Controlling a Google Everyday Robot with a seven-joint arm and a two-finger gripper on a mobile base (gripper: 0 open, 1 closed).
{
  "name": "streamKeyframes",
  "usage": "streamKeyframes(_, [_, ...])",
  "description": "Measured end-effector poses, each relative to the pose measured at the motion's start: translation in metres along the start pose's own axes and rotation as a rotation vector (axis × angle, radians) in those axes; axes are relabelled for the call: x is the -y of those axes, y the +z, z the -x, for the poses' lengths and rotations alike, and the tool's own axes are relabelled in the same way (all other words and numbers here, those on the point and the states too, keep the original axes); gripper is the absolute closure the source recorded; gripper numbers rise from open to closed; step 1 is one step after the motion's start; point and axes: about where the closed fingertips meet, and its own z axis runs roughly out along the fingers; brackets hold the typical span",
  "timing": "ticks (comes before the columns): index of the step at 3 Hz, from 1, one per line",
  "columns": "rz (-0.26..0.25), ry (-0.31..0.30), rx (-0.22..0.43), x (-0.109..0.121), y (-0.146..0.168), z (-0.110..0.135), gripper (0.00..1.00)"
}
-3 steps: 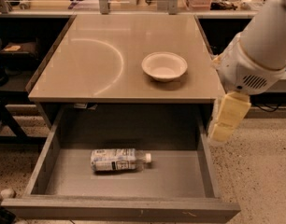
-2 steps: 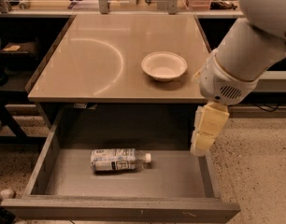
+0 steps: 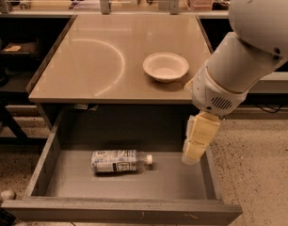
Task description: Pick blue plastic bottle from top drawer and place on counter
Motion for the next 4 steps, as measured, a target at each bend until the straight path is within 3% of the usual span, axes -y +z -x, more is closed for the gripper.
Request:
streamKeyframes(1, [0.012,-0.003,0.056,-0.015,0.040,0.029,0.00])
streamKeyframes(2, [0.001,-0.004,0.093,-0.014,0.077,0.050,0.00])
streamKeyframes(4, [0.028,0.009,0.128,-0.009,0.097,0.063,0.00])
